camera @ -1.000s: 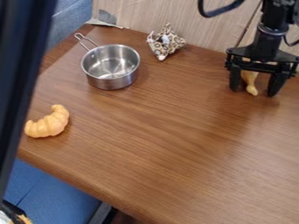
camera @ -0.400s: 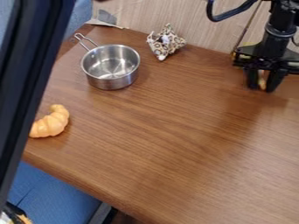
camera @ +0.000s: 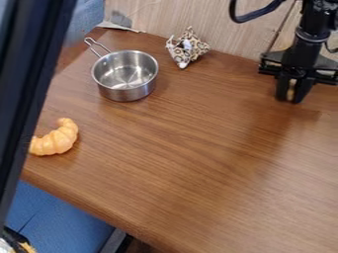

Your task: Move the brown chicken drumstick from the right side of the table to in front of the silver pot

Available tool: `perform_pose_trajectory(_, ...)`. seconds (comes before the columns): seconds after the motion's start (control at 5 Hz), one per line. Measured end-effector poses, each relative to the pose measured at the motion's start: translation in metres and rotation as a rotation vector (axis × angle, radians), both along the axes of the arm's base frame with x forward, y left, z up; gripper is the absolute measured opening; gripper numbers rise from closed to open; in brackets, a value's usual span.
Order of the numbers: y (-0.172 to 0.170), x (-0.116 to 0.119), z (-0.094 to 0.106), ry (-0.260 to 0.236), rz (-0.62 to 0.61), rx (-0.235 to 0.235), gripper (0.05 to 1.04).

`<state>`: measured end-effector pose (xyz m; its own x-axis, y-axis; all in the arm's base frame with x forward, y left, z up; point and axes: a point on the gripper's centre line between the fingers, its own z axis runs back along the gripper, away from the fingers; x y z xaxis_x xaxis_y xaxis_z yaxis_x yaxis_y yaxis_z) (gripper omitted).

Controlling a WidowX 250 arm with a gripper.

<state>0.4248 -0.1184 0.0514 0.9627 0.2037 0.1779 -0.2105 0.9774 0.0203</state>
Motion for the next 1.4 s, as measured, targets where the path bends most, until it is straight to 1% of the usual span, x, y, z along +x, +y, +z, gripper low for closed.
perform_pose_trajectory(0.2,0.008,-0.006,0.001,0.007,0.012,-0.001,0.233)
perform_pose_trajectory(0.4,0.017,-0.012,0.019,-0.011,0.01,-0.027,0.232)
perform_pose_trajectory(0.6,0.023,-0.021,0.051,-0.067,-0.006,-0.055,0.232)
perform_pose_trajectory(0.8,0.033,-0.043,0.079,-0.098,-0.028,-0.088,0.232)
perform_pose_trajectory(1.0,0.058,-0.089,0.097,-0.117,-0.045,-0.096,0.232)
perform_pose_trajectory(1.2,0.077,-0.136,0.102,-0.134,-0.063,-0.086,0.232)
perform_pose_trajectory(1.4,0.096,-0.176,0.086,-0.111,-0.09,-0.063,0.232)
